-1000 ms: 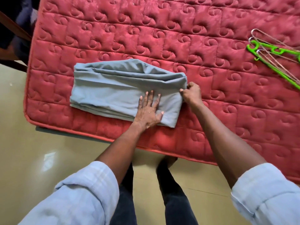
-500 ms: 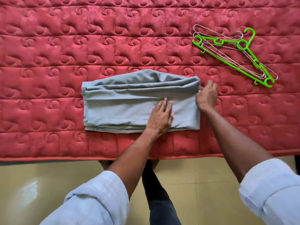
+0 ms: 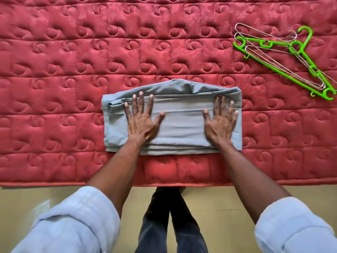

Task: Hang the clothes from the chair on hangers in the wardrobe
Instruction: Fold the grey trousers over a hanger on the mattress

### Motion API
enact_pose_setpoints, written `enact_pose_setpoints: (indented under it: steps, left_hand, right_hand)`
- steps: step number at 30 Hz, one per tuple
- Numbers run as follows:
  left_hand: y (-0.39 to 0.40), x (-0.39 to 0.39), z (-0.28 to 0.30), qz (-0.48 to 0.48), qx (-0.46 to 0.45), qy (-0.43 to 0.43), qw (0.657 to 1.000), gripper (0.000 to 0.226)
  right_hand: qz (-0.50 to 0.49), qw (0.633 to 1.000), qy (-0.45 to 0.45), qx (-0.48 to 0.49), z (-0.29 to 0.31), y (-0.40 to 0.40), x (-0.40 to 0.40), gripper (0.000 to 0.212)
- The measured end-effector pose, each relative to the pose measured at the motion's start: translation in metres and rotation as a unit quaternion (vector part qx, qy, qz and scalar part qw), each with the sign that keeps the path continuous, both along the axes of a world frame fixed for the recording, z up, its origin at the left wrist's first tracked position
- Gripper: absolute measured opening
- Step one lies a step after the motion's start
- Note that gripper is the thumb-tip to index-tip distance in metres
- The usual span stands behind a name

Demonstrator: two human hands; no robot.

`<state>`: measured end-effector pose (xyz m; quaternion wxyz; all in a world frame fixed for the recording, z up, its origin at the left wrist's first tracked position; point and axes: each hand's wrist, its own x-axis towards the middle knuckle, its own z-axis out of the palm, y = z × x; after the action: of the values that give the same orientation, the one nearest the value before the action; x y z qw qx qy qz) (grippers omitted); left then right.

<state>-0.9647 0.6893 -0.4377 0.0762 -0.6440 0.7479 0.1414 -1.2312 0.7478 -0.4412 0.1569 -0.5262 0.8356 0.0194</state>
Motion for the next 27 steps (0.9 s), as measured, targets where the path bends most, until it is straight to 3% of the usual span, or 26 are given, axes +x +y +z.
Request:
enact_pose_setpoints:
  steps: [5,8,10,15,19,20,22,25,27]
  left_hand:
    - [-0.004,0.015,0.005,0.058,-0.037,0.01,0.998,0.08]
    - [-0.001,0.021,0.003,0.038,-0.045,0.023,0.998,0.078]
    - [-0.004,0.034,-0.001,0.017,-0.051,0.018,0.998,0.079]
    - [-0.009,0.048,-0.006,0.032,-0.071,0.008,0.997,0.083]
    - [-0.009,0.069,-0.002,0.119,-0.074,-0.025,0.99,0.083]
    - [-0.009,0.073,0.002,0.156,-0.08,-0.027,0.984,0.083]
    - [-0.009,0.067,0.01,0.156,-0.103,-0.005,0.982,0.077]
    - [0.0,0.048,0.003,-0.063,-0.114,0.066,0.989,0.066]
    - [0.005,0.05,-0.007,-0.072,-0.095,0.066,0.991,0.067]
  right_hand:
    - [-0.103,0.994,0.026,-0.023,0.006,-0.012,0.016,0.071]
    - [0.12,0.99,-0.038,-0.06,0.002,-0.016,0.08,0.065]
    - [0.193,0.979,-0.036,-0.056,-0.006,-0.022,0.104,0.064]
    - [0.124,0.991,0.017,-0.046,-0.011,-0.055,0.07,0.066]
    - [-0.101,0.993,0.049,-0.03,-0.002,-0.059,0.037,0.074]
    - [-0.12,0.991,0.051,-0.04,0.003,-0.057,0.042,0.074]
    - [-0.044,0.995,0.019,-0.091,0.012,-0.055,0.077,0.069]
    - [0.201,0.966,-0.092,-0.134,0.009,-0.036,0.165,0.059]
    - [0.22,0.962,-0.114,-0.116,0.0,-0.022,0.184,0.055]
